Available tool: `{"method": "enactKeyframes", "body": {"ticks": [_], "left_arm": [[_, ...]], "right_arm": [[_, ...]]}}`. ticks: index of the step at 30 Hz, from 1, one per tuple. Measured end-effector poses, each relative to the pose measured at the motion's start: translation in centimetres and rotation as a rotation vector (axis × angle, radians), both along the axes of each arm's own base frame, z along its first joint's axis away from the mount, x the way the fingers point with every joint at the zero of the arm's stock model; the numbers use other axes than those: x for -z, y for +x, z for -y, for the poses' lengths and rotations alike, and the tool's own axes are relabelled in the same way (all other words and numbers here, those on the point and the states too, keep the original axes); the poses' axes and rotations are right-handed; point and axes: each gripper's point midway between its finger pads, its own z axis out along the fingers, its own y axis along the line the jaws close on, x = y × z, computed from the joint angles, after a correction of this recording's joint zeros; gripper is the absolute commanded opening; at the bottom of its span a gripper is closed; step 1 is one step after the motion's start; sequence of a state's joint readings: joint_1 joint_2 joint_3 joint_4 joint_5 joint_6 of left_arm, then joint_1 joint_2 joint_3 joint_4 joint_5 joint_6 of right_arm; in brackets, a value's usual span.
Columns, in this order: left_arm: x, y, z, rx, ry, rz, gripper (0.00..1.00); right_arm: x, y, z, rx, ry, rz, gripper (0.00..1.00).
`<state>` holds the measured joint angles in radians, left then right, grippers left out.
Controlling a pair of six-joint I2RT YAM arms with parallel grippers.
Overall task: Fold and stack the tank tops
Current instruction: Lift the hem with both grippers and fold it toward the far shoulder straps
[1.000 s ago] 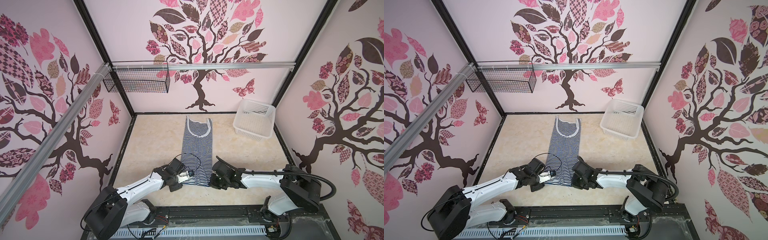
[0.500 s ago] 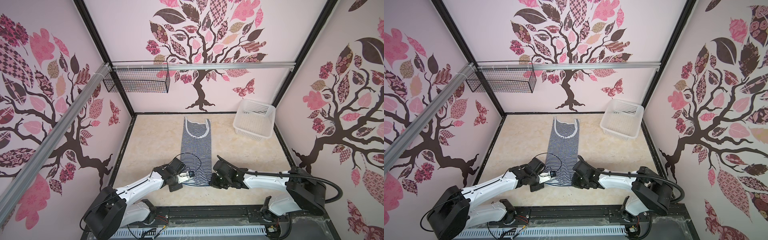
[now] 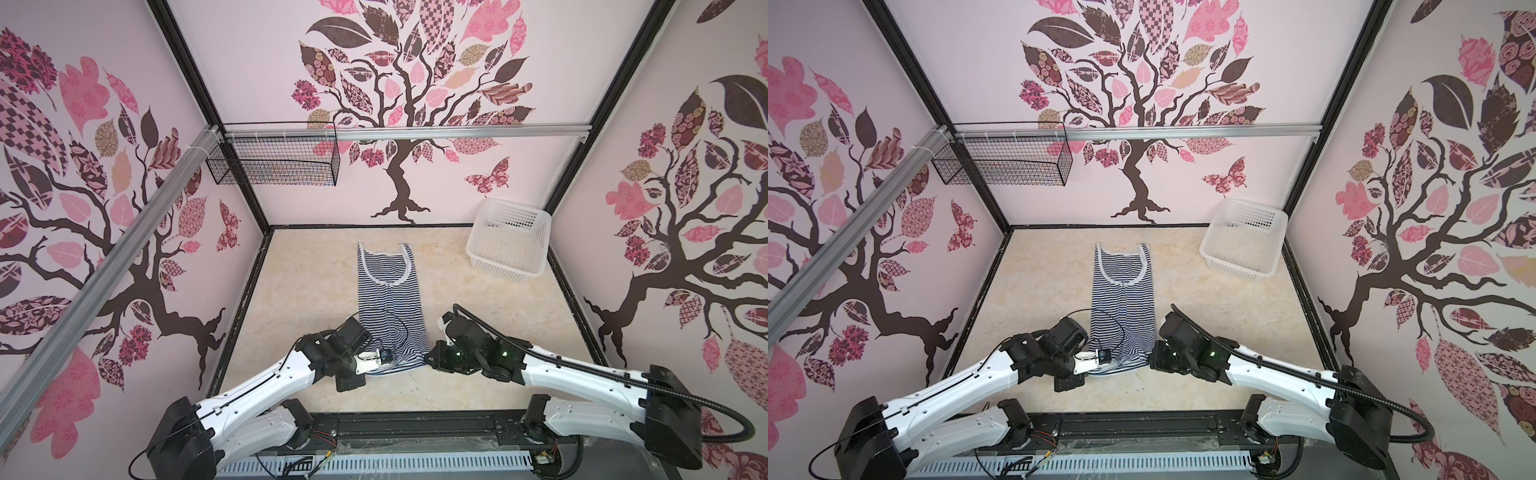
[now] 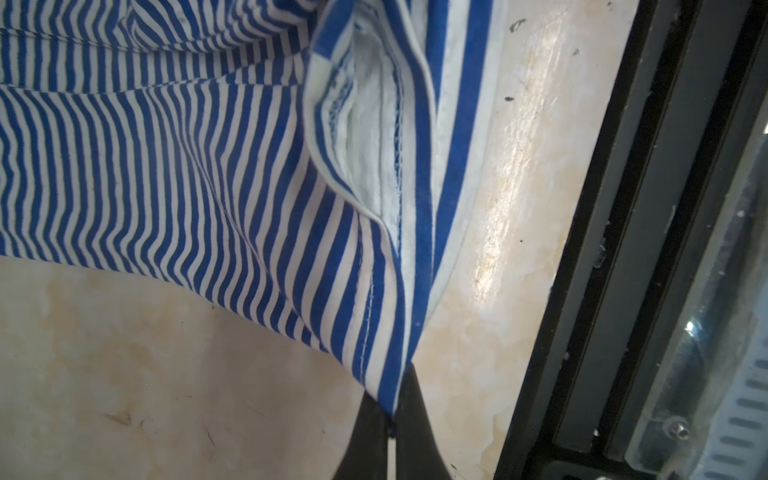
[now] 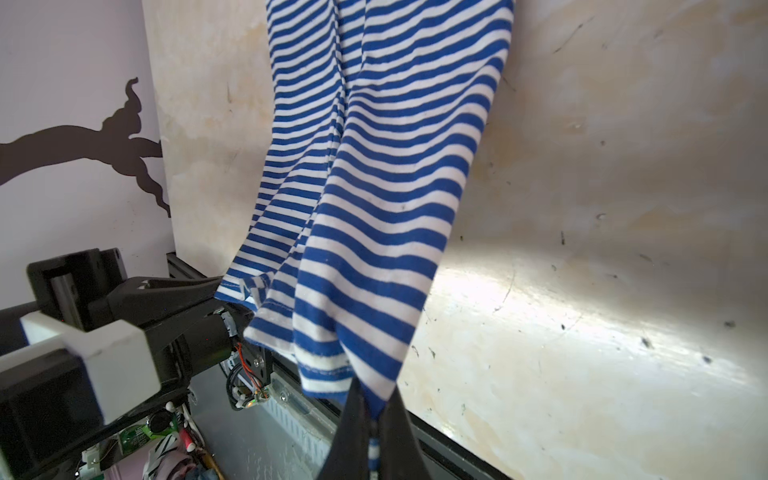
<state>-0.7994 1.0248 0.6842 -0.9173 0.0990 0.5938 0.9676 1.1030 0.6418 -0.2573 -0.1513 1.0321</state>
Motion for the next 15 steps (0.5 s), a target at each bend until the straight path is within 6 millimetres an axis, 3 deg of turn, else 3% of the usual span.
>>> {"method": "enactKeyframes", "body": {"ticks": [8, 15], "left_arm": [[-2.8, 0.9, 0.9, -0.043, -0.059, 0.033, 0.00], [-5.7, 5.0, 1.6, -0.169, -0.123, 0.125, 0.00]], "right_arm": [[-3.1, 1.2, -0.5, 0.023, 0.017, 0.053, 0.00], [-5.7, 5.2, 1.0, 0.123, 0.047, 0.109, 0.00]]}}
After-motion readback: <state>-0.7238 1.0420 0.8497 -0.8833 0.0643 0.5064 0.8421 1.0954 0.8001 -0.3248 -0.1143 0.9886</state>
